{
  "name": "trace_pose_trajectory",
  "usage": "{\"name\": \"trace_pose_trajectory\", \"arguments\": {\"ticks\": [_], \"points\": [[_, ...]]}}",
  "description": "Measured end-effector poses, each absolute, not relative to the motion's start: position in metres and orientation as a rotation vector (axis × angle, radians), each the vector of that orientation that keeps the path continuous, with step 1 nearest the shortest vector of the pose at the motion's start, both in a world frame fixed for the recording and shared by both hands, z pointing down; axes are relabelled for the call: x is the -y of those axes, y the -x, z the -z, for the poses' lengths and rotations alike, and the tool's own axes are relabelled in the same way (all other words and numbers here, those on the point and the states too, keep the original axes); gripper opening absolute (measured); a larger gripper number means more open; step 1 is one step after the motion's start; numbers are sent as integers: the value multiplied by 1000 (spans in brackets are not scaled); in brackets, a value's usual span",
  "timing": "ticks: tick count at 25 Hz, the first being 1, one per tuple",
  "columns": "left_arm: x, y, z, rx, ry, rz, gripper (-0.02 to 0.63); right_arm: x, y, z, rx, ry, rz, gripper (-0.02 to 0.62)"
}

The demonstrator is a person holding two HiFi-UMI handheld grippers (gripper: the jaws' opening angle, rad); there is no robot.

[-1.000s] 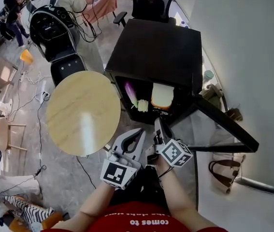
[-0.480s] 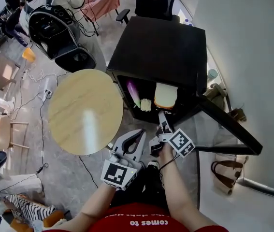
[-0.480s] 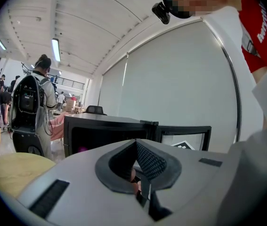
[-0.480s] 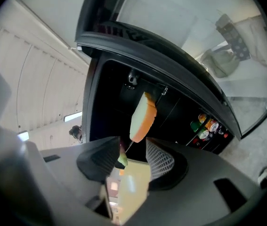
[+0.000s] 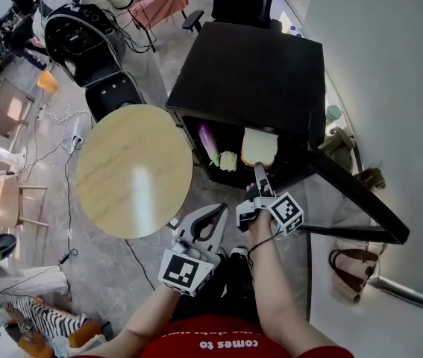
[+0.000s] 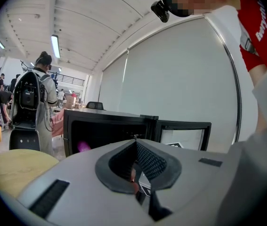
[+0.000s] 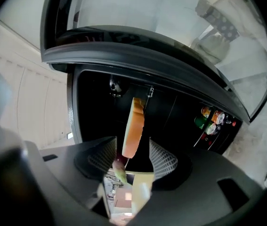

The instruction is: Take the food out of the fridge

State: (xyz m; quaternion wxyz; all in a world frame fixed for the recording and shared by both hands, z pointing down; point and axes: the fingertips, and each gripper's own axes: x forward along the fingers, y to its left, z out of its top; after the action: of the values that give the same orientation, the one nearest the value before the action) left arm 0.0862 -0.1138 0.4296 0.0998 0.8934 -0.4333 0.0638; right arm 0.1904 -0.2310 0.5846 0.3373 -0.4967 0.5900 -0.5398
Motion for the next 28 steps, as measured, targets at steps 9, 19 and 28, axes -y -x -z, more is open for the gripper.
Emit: {"name": "trace_pose_trajectory", "arguments": {"ticks": [9,19,28], "points": [[111,-91,-436,1253,-2638,-203,8,247,-199,-596,-1432,1309,1423,198],[113,-92,-439,1243,-2637,-214,8,249,-201,-591,-1427,1326,1401,113],[109,-93,-439,1232,-2648,-220,8,243,-205,-581,-1422,1267,1365,95]]}}
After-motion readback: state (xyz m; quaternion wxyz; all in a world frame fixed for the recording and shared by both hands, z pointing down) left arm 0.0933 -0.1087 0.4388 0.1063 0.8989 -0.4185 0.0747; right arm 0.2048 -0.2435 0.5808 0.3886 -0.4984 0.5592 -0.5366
